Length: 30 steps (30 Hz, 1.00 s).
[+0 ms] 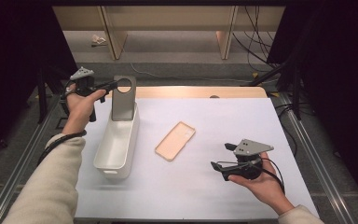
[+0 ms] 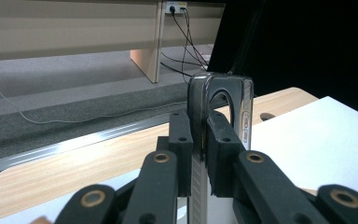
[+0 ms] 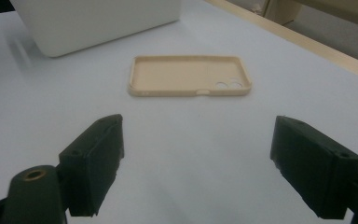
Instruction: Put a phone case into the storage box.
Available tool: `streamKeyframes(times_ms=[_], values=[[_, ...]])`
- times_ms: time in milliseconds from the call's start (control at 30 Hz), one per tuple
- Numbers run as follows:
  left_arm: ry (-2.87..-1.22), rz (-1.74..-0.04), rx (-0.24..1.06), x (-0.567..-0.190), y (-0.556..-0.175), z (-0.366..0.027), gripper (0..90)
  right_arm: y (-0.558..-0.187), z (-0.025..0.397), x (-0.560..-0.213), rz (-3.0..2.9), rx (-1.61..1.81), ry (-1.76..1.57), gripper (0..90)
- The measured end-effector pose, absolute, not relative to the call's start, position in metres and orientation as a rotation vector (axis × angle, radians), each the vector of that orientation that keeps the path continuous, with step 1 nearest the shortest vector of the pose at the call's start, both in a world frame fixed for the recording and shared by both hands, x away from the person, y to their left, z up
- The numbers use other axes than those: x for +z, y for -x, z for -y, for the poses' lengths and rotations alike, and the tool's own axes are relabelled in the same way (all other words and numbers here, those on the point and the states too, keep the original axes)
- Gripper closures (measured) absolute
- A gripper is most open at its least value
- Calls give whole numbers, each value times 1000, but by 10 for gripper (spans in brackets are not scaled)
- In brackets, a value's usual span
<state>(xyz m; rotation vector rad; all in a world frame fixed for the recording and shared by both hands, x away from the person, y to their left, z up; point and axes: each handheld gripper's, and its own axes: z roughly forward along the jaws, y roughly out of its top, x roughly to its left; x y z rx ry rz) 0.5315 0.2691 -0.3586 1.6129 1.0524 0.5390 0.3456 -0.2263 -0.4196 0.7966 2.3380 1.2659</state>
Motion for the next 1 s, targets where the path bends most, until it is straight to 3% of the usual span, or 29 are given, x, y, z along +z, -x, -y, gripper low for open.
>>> streamKeyframes(times_ms=[1000], values=[[-1609,-1112,518,-378,-549,-270,815,-347,227,-421,-2341,1268,-797,185]])
